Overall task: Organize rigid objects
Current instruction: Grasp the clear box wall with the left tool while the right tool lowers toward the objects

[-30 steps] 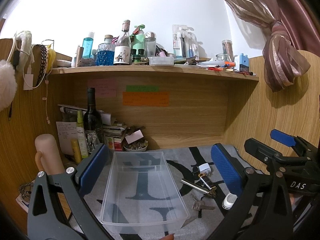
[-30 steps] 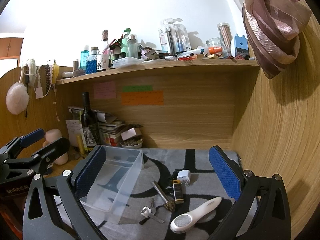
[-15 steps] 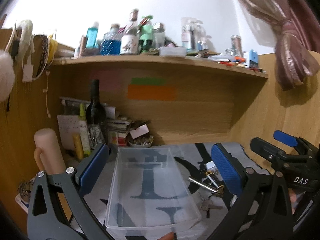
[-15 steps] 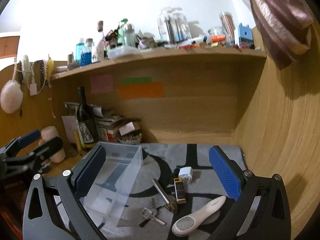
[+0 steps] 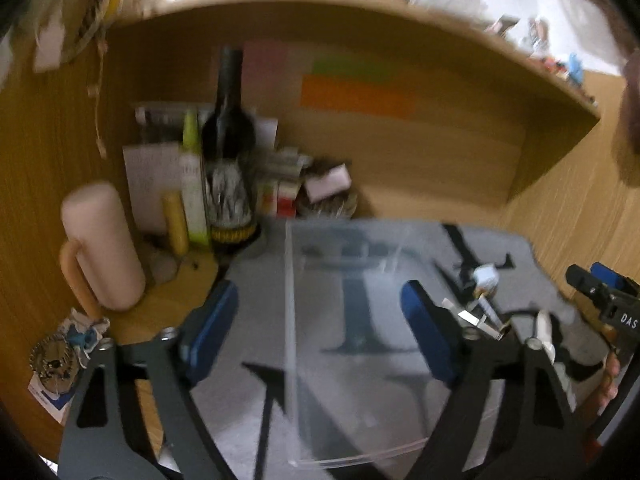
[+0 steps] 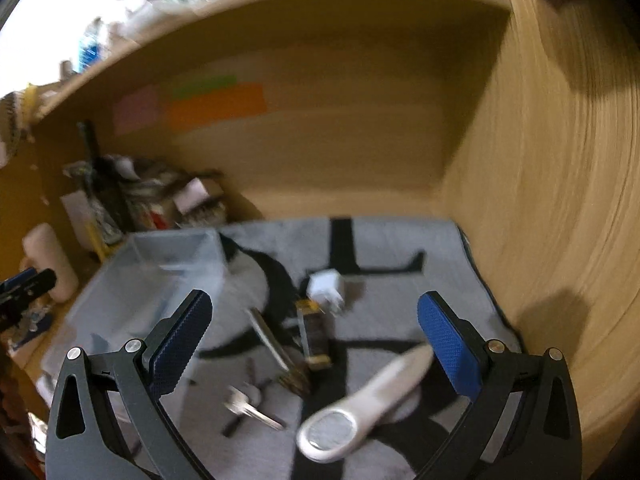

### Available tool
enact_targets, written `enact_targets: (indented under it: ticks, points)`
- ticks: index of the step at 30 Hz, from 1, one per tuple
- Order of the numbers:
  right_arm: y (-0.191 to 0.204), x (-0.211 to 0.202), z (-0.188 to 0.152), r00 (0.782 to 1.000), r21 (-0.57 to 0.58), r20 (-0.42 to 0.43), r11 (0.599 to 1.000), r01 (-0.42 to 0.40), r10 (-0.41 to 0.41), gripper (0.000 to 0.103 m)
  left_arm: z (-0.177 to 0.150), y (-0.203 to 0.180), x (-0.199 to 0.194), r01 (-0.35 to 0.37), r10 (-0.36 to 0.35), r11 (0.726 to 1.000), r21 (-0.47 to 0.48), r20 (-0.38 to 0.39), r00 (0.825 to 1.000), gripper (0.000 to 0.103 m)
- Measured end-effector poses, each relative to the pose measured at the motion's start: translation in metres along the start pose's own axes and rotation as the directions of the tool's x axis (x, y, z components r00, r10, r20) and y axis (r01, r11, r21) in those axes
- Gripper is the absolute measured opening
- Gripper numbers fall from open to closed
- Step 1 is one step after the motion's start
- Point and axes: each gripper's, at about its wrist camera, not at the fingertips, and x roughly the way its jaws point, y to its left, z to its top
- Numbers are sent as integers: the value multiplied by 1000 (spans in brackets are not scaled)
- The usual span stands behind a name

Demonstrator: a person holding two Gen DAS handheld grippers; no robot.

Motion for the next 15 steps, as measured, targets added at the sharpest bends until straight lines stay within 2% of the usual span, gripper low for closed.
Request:
enact_targets:
  ticks: [3, 7, 9, 12, 15]
  points:
    - [-12, 13, -10, 997, 17, -52, 998, 65, -64, 102, -6, 14, 22, 12, -14, 1000, -20, -100, 995, 62]
    - [-24, 22, -22, 985, 36, -117, 991, 130, -125, 97, -12, 28, 48, 43, -51, 998, -45, -219, 974, 50]
    - [-26, 23, -27, 979, 38, -143, 988, 151, -144, 96, -14, 28, 56, 44, -50, 999, -30, -245, 968, 45]
    - [-26, 24, -36, 971, 41, -179, 985, 169, -159, 95, -17, 26, 59, 58, -60, 998, -14, -264, 963, 44]
    - [-21, 26, -45, 963, 43, -218, 985, 168, -155, 94, -20, 20, 60, 71, -66, 997, 7, -283, 957, 31]
